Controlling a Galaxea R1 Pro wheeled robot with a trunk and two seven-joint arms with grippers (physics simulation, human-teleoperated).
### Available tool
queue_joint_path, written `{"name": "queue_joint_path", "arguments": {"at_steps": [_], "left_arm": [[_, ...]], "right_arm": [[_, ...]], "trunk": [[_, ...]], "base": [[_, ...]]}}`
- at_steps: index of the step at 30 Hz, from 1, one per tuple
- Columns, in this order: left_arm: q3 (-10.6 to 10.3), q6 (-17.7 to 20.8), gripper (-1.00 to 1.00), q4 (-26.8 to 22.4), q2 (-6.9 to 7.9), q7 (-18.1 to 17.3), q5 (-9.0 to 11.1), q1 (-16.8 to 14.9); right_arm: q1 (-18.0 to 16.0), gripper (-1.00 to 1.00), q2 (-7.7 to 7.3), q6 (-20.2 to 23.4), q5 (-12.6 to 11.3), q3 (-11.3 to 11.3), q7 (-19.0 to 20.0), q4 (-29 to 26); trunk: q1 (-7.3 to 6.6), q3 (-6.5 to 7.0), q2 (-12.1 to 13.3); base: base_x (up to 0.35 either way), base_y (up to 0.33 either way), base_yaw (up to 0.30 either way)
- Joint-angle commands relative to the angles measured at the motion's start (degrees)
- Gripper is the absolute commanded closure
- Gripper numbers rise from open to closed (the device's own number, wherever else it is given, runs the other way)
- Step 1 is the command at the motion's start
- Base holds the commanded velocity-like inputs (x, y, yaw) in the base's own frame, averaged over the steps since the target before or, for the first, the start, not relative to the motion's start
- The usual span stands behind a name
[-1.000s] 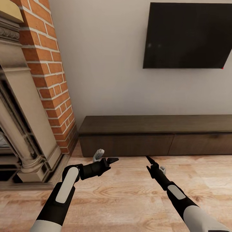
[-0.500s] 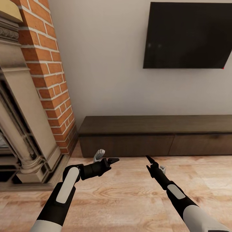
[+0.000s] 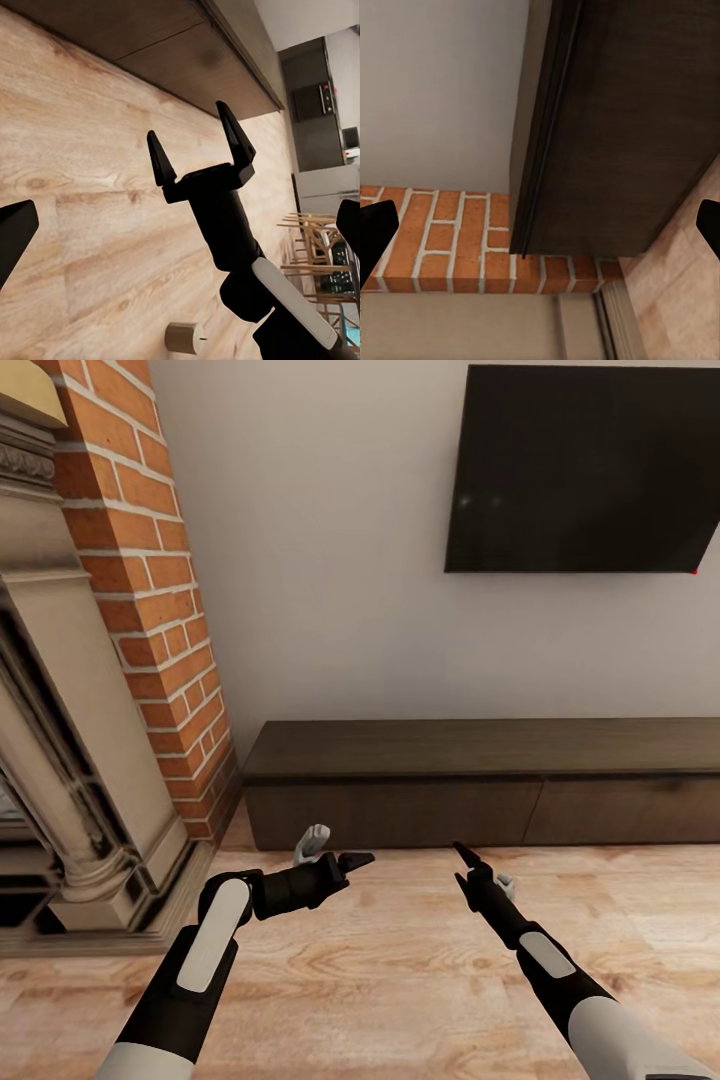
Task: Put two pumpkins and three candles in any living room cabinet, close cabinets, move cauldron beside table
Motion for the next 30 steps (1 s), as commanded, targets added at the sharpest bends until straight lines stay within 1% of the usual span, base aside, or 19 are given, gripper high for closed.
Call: {"name": "queue_joint_path", "arguments": {"at_steps": [1, 5, 13, 18, 19, 23, 25, 27, 30], "left_arm": [[0.04, 0.21, -1.0, -0.05, -0.02, -0.13, -0.14, -0.03], [-0.04, 0.21, -1.0, -0.17, -0.02, -0.13, -0.1, -0.03], [-0.22, 0.21, -1.0, -0.16, -0.07, -0.06, -0.12, -0.03], [-1.62, 0.16, -1.0, -0.16, -0.1, 0.04, -0.13, -0.03], [-2.52, 0.06, -1.0, -0.16, -0.11, 0.09, -0.14, -0.03], [-2.82, 0.04, -1.0, -0.2, -0.11, 0.07, -0.1, -0.03], [-2.94, 0.04, -1.0, -0.23, -0.11, 0.02, -0.07, -0.03], [-3.01, 0.04, -1.0, -0.26, -0.11, -0.04, -0.06, -0.03], [-3.1, 0.04, -1.0, -0.3, -0.11, -0.09, -0.05, -0.03]], "right_arm": [[-0.03, -1.0, -0.02, 0.57, -0.62, -0.01, 0.17, 0.02], [-0.03, -1.0, -0.13, 0.72, -0.76, -0.08, 0.53, 0.09], [-0.03, -1.0, -0.05, 0.59, -0.57, -0.07, -0.03, 0.11], [-0.03, -1.0, 0.0, 0.5, -0.37, 0.03, -0.46, 0.11], [-0.03, -1.0, 0.04, 0.48, -0.39, 0.08, -0.24, 0.11], [-0.03, -1.0, 0.05, 0.44, -0.6, -0.05, 0.23, 0.11], [-0.01, -1.0, 0.01, 0.46, -0.73, -0.19, 1.6, 0.11], [0.03, -1.0, -0.02, 0.47, -1.37, -0.26, 5.1, 0.14], [0.04, -1.0, -0.02, 0.5, -2.69, -0.33, 8.4, 0.28]], "trunk": [[-0.01, -0.05, -0.02], [-0.01, -0.05, -0.02], [-0.01, -0.05, -0.02], [-0.01, -0.05, -0.02], [-0.01, -0.05, -0.02], [-0.01, -0.05, -0.02], [-0.01, -0.05, -0.02], [-0.01, -0.05, -0.02], [-0.01, -0.05, -0.02]], "base": [[0.048, 0.0, 0.0], [0.207, 0.0, 0.0], [0.316, 0.0, 0.0], [0.205, 0.0, 0.0], [0.041, 0.0, 0.0], [0.021, 0.0, 0.0], [0.007, 0.0, 0.0], [0.003, 0.0, 0.0], [0.001, 0.0, 0.0]]}}
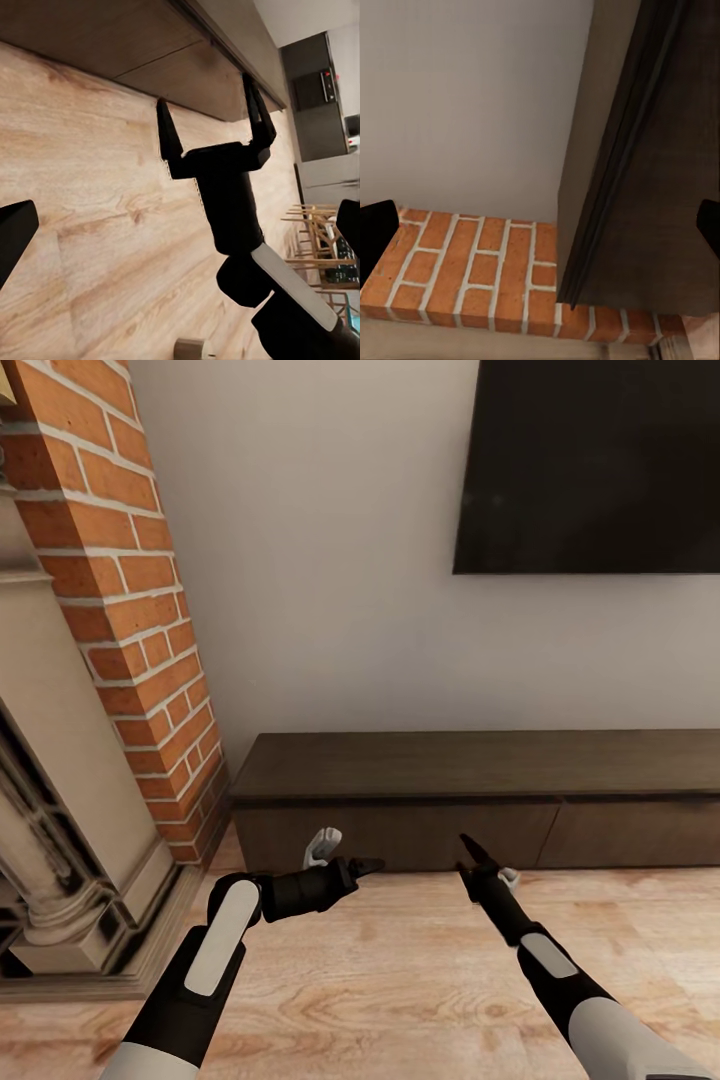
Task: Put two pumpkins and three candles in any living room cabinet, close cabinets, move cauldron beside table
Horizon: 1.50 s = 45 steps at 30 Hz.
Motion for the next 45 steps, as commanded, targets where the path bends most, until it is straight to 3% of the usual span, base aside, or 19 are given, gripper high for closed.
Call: {"name": "queue_joint_path", "arguments": {"at_steps": [1, 6, 10, 16, 23, 45], "left_arm": [[-0.02, 0.21, -1.0, -0.03, -0.02, -0.15, -0.13, -0.03], [-0.15, 0.21, -1.0, -0.05, -0.02, -2.07, -0.13, -0.03], [-0.16, 0.16, -1.0, -0.06, -0.02, -3.84, -0.14, -0.03], [-0.17, 0.13, -1.0, -0.06, -0.02, -4.25, -0.21, -0.03], [-0.17, 0.12, -1.0, -0.06, -0.02, -4.33, -0.22, -0.03], [-0.17, 0.12, -1.0, -0.06, -0.02, -4.34, -0.22, -0.03]], "right_arm": [[-0.02, -1.0, -0.01, 0.66, -1.81, -0.04, 1.89, 0.12], [-0.02, -1.0, -0.02, 0.65, -6.46, -0.02, 4.71, 0.45], [0.03, -1.0, -0.02, 0.58, -7.2, 0.0, 5.26, 0.48], [0.04, -1.0, 0.02, 0.34, -7.37, 0.0, 5.07, 0.48], [0.05, -1.0, 0.07, -4.22, -7.32, 0.12, 4.96, 0.48], [0.0, -1.0, 0.07, -5.31, -7.22, 0.25, 4.89, 0.48]], "trunk": [[-0.01, -0.05, -0.02], [-0.01, -0.05, -0.02], [-0.01, -0.05, -0.02], [-0.01, -0.05, -0.02], [-0.01, -0.05, -0.02], [-0.01, 0.31, -0.02]], "base": [[0.0, 0.0, 0.0], [0.0, 0.0, 0.0], [0.0, 0.0, 0.0], [0.0, 0.0, 0.0], [0.0, 0.0, 0.0], [0.0, 0.0, 0.0]]}}
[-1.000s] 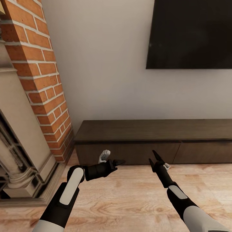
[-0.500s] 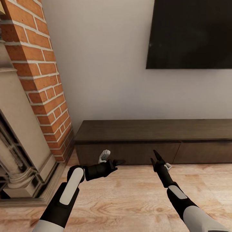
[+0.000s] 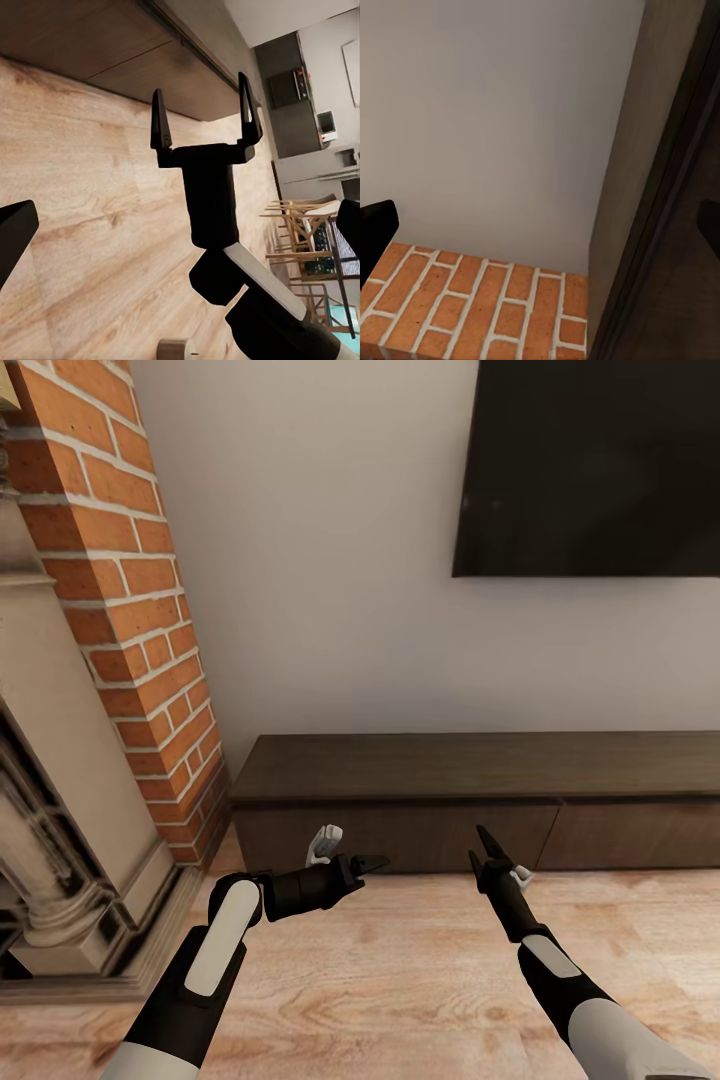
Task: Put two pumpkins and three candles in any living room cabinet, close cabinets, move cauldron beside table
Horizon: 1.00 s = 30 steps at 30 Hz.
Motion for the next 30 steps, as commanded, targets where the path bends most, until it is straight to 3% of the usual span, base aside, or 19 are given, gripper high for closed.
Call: {"name": "queue_joint_path", "arguments": {"at_steps": [1, 12, 19, 27, 30], "left_arm": [[0.07, 0.19, -1.0, 0.0, -0.02, -0.52, -0.56, -0.03], [0.07, 0.11, -1.0, 0.0, -0.02, -0.5, -0.56, -0.03], [0.07, 0.1, -1.0, 0.0, -0.02, -0.5, -0.56, -0.03], [0.0, 0.11, -1.0, -0.17, -0.02, -0.72, -0.56, -0.03], [-0.01, 0.14, -1.0, -0.36, -0.02, -0.74, -0.56, -0.03]], "right_arm": [[-0.02, -1.0, -0.01, 0.33, -0.47, 0.01, 0.17, 0.03], [-0.01, -1.0, -0.01, -0.62, -0.4, 0.02, 0.11, 0.03], [0.01, -1.0, -0.01, -0.65, -0.42, 0.1, -0.45, 0.03], [0.0, -1.0, 0.07, -0.67, -0.5, 0.04, -7.38, 0.05], [0.01, -1.0, 0.07, -0.66, -0.54, 0.03, -8.17, 0.04]], "trunk": [[-0.01, 0.03, -0.02], [-0.01, 0.65, -0.02], [-0.01, 0.66, -0.02], [-0.01, 0.66, -0.02], [-0.01, 0.66, -0.02]], "base": [[0.0, 0.0, 0.0], [0.001, 0.0, 0.0], [0.213, -0.052, 0.0], [0.215, -0.06, 0.0], [0.037, -0.011, 0.0]]}}
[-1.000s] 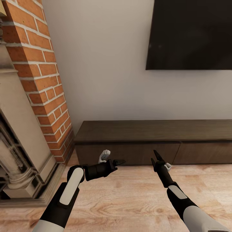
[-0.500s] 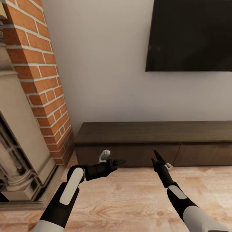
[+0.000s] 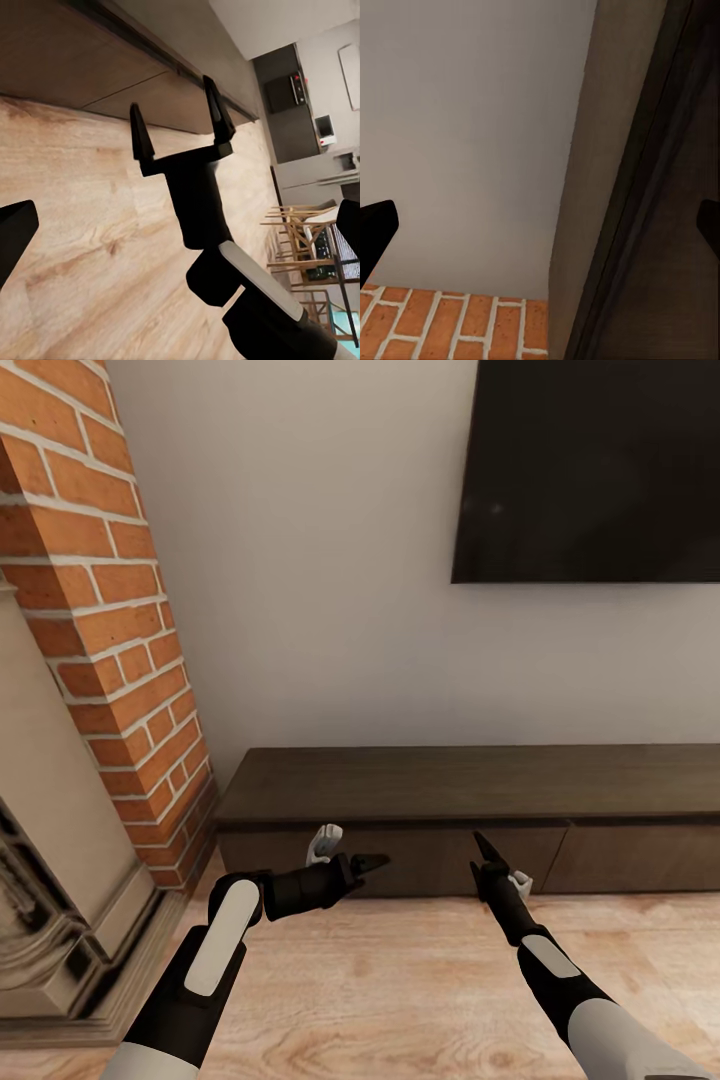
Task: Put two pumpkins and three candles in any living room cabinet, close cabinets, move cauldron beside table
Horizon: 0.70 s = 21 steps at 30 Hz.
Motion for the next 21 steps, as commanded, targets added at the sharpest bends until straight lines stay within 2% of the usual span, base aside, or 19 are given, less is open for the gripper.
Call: {"name": "queue_joint_path", "arguments": {"at_steps": [1, 7, 11, 21], "left_arm": [[0.07, 0.21, -1.0, -0.09, -0.03, -0.55, -0.57, -0.03], [0.06, 0.24, -1.0, -2.16, -0.03, -0.67, -0.53, 0.05], [0.06, 0.38, -1.0, -4.61, -0.03, -1.61, -0.49, 0.19], [0.09, 0.41, -1.0, -6.63, -0.01, -8.66, -0.55, 0.23]], "right_arm": [[-0.03, -1.0, -0.01, 0.6, -0.61, -0.03, -0.11, 0.03], [0.05, -1.0, -0.01, 0.61, -0.75, -0.15, -0.39, 0.1], [0.16, -1.0, -0.01, 0.61, -0.8, -0.18, 1.67, 0.11], [0.26, -1.0, 0.07, 0.61, -0.86, -0.11, 7.44, 1.4]], "trunk": [[-0.01, -0.05, -0.02], [-0.01, -0.05, -0.02], [-0.01, -0.05, -0.02], [-0.01, -0.05, -0.02]], "base": [[0.019, -0.006, 0.0], [0.007, -0.002, 0.0], [0.001, 0.0, 0.0], [0.0, 0.0, 0.0]]}}
